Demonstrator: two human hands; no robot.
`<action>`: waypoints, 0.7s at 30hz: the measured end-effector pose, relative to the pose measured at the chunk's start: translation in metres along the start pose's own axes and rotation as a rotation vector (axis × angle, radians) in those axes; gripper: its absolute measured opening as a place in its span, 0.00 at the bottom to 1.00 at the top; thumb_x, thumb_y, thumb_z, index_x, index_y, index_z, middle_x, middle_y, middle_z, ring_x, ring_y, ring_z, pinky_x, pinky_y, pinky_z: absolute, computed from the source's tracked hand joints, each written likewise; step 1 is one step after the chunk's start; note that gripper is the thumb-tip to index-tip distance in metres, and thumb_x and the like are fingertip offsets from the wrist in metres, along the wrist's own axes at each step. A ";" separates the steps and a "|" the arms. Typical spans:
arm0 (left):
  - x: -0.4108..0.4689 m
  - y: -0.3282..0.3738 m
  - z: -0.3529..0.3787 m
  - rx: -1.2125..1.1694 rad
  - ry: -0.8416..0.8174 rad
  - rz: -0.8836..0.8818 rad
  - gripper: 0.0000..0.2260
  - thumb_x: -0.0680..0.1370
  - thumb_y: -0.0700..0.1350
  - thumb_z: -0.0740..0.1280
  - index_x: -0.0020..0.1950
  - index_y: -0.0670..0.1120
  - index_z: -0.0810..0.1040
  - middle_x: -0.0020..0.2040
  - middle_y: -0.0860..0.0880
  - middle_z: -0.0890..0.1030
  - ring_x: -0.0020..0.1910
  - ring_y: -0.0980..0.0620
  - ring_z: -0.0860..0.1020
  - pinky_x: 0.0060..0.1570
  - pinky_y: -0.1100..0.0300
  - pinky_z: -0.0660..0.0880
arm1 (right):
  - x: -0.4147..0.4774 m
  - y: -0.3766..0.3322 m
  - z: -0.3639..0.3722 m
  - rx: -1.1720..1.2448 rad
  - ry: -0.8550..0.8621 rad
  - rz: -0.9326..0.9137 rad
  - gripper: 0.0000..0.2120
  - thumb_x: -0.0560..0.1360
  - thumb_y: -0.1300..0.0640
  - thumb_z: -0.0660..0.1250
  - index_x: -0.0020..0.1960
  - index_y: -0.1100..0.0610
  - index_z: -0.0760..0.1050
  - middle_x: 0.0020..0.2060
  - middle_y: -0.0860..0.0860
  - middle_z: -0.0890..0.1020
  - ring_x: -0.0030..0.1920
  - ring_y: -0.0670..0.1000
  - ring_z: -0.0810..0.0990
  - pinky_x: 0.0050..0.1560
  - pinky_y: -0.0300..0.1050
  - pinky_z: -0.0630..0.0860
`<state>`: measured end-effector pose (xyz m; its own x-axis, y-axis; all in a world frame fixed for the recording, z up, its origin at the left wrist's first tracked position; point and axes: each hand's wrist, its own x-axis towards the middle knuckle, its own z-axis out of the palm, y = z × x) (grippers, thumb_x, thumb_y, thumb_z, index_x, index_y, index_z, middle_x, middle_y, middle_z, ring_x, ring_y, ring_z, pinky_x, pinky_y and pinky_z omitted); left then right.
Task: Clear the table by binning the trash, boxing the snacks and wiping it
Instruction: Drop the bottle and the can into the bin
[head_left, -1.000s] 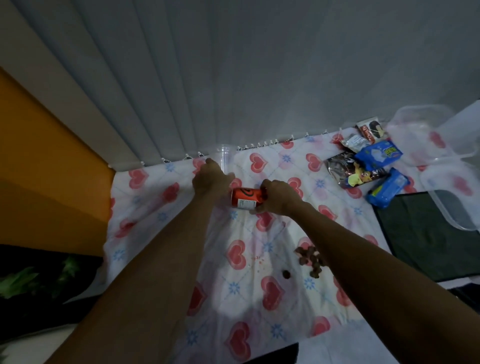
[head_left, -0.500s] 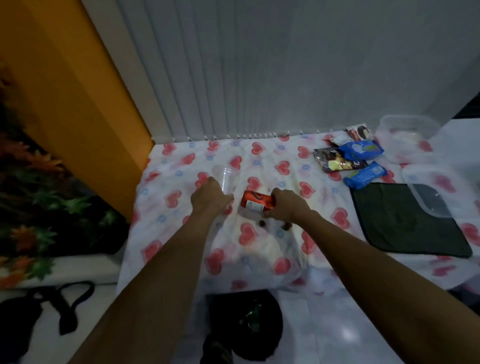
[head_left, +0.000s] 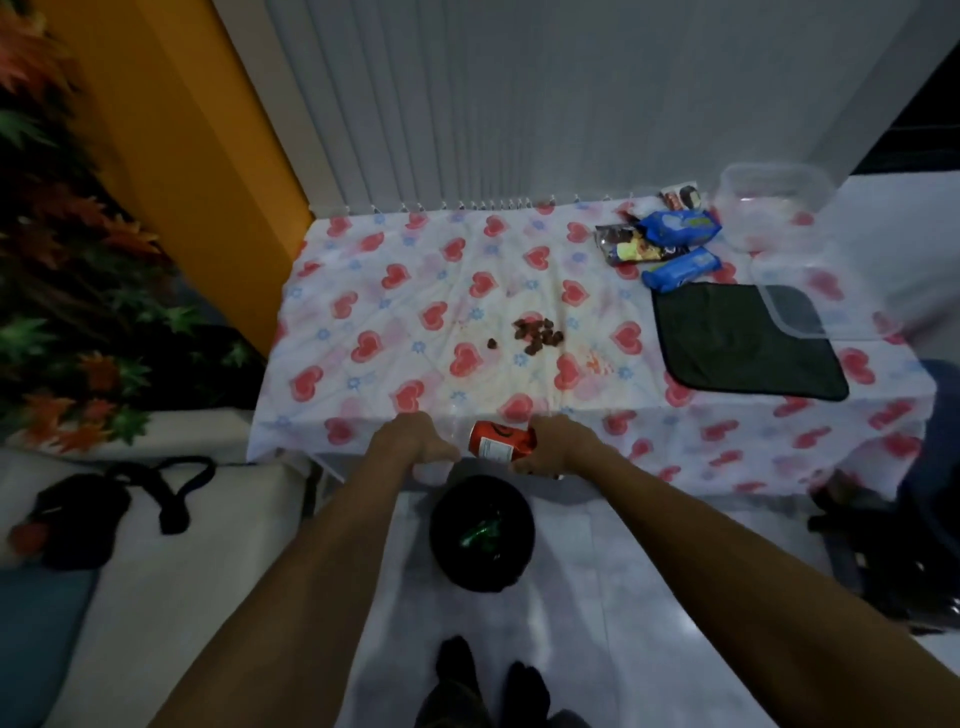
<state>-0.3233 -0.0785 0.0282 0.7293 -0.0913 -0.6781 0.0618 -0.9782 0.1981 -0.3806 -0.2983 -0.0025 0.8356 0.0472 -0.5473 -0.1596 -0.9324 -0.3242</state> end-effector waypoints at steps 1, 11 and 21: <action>-0.002 -0.004 0.011 -0.016 -0.038 -0.015 0.32 0.69 0.62 0.75 0.64 0.41 0.78 0.55 0.41 0.83 0.49 0.42 0.84 0.47 0.52 0.83 | -0.004 0.001 0.012 0.006 -0.012 0.003 0.31 0.69 0.37 0.73 0.62 0.57 0.72 0.55 0.56 0.81 0.51 0.56 0.80 0.47 0.47 0.76; 0.049 -0.019 0.140 -0.097 -0.225 -0.117 0.30 0.73 0.63 0.72 0.66 0.43 0.77 0.57 0.40 0.82 0.53 0.41 0.83 0.55 0.48 0.82 | 0.023 0.030 0.151 0.327 -0.089 0.278 0.35 0.68 0.27 0.64 0.57 0.57 0.75 0.47 0.55 0.83 0.46 0.57 0.84 0.46 0.50 0.83; 0.087 -0.025 0.157 -0.094 -0.166 -0.151 0.32 0.72 0.67 0.69 0.61 0.42 0.78 0.42 0.43 0.83 0.41 0.43 0.85 0.46 0.50 0.84 | 0.062 0.028 0.168 0.324 -0.110 0.319 0.31 0.75 0.38 0.68 0.64 0.62 0.72 0.55 0.60 0.80 0.53 0.60 0.81 0.46 0.47 0.76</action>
<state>-0.3681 -0.0911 -0.1470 0.5854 0.0181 -0.8106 0.2308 -0.9621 0.1451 -0.4219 -0.2607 -0.1753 0.6601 -0.1699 -0.7317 -0.5704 -0.7472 -0.3411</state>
